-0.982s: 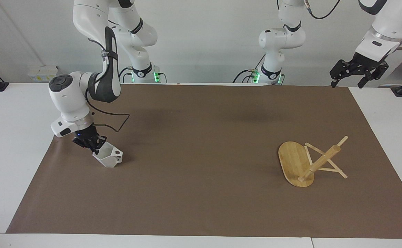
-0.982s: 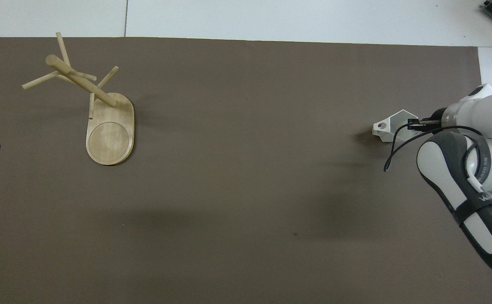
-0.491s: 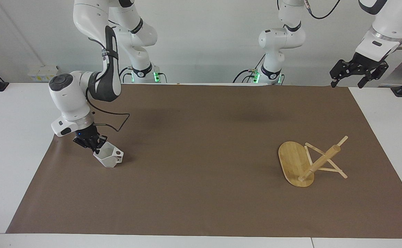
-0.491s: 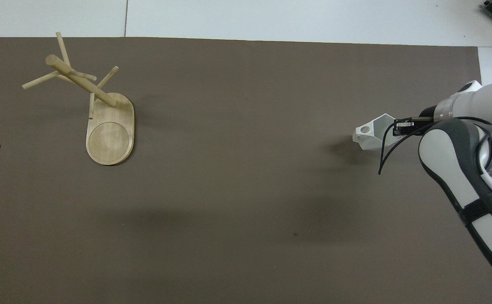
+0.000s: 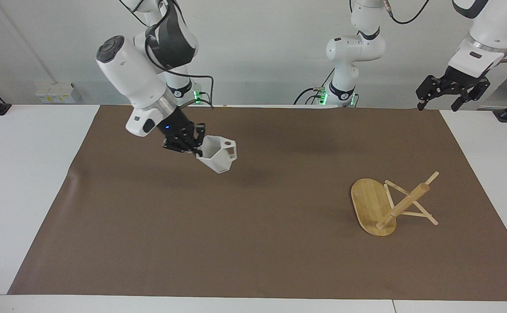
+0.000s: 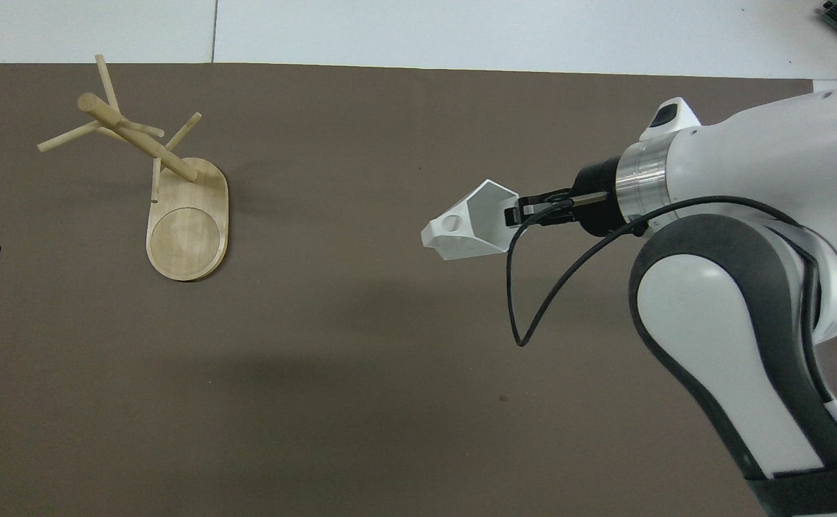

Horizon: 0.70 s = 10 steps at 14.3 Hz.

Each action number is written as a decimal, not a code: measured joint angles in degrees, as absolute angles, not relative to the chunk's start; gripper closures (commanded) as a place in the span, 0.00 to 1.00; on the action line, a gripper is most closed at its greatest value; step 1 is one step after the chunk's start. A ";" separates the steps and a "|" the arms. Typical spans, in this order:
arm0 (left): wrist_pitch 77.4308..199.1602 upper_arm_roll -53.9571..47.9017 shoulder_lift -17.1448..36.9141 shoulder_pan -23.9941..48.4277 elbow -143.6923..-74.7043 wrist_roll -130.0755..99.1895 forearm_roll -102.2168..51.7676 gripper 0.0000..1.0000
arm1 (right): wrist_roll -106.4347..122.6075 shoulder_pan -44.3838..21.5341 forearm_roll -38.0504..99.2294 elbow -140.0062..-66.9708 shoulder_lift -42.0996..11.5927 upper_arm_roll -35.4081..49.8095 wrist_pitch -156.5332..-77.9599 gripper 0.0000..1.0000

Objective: Hang cup on rack
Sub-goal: 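Lift the white cup with the right gripper toward the mug tree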

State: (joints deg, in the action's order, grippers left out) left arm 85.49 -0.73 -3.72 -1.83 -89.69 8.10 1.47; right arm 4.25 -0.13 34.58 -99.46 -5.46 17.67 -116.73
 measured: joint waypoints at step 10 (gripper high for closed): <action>81.81 -0.89 -3.79 -1.84 -89.69 8.10 1.47 0.00 | -2.18 -0.67 61.61 -98.62 -7.56 31.96 -139.83 1.00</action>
